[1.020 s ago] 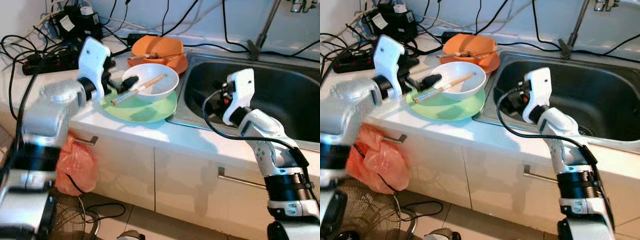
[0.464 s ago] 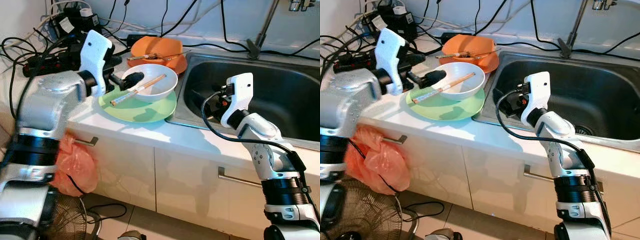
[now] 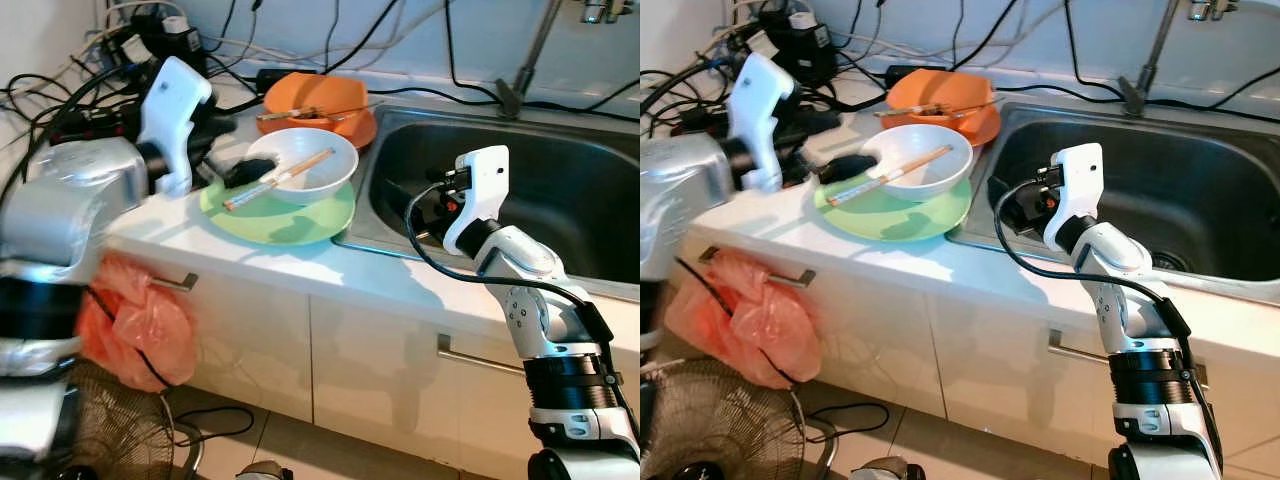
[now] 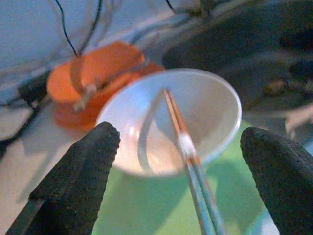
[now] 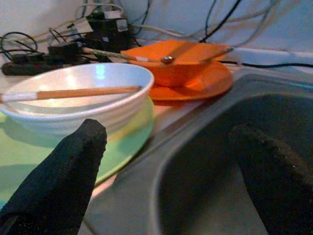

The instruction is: Kitchen organization

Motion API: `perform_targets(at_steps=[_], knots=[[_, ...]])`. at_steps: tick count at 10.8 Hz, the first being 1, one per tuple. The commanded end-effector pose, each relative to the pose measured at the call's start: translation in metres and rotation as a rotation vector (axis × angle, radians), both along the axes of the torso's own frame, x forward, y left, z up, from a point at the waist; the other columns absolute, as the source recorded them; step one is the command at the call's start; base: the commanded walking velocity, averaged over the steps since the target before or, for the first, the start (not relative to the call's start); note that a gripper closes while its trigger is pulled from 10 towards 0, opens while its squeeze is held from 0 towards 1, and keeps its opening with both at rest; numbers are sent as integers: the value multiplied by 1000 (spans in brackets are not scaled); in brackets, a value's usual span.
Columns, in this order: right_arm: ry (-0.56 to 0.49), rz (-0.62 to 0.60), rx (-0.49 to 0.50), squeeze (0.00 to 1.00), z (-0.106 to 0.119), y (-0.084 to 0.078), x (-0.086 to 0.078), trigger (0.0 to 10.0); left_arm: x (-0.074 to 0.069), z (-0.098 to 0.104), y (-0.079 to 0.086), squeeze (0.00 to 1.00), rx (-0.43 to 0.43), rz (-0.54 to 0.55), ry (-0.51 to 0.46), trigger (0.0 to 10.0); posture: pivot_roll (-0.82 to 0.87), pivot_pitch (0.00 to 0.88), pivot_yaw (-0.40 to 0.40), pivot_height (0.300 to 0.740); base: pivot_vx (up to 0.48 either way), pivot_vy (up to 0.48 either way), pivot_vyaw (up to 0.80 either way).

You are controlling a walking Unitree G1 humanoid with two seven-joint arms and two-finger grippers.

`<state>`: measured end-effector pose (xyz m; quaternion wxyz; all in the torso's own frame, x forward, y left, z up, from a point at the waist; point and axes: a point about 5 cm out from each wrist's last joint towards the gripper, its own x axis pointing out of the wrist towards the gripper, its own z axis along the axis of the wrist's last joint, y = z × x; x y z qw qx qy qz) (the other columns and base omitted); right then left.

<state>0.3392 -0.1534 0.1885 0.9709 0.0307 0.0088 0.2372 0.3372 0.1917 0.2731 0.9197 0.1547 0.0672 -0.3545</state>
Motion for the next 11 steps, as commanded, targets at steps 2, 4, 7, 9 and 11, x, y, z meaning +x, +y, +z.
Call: perform_targets(at_steps=[2,4,7,9,11], knots=[[-21,3,7,0,6,2,3,10000,-7,-4,-3,0,35,-70,47,10000,214,0,73,740,0,0,0],[-20,1,9,0,5,3,3,10000,-8,-9,0,0,59,-61,89,10000,214,0,81,740,0,0,0],[-19,-3,15,0,4,3,3,10000,-4,-19,4,0,81,-35,118,10000,211,0,85,740,0,0,0],[-17,-7,17,0,4,2,2,10000,1,-27,12,0,98,10,123,10000,205,0,86,740,0,0,0],[-16,-11,18,0,3,1,1,10000,5,-31,14,0,115,10,108,10000,200,0,91,740,0,0,0]])
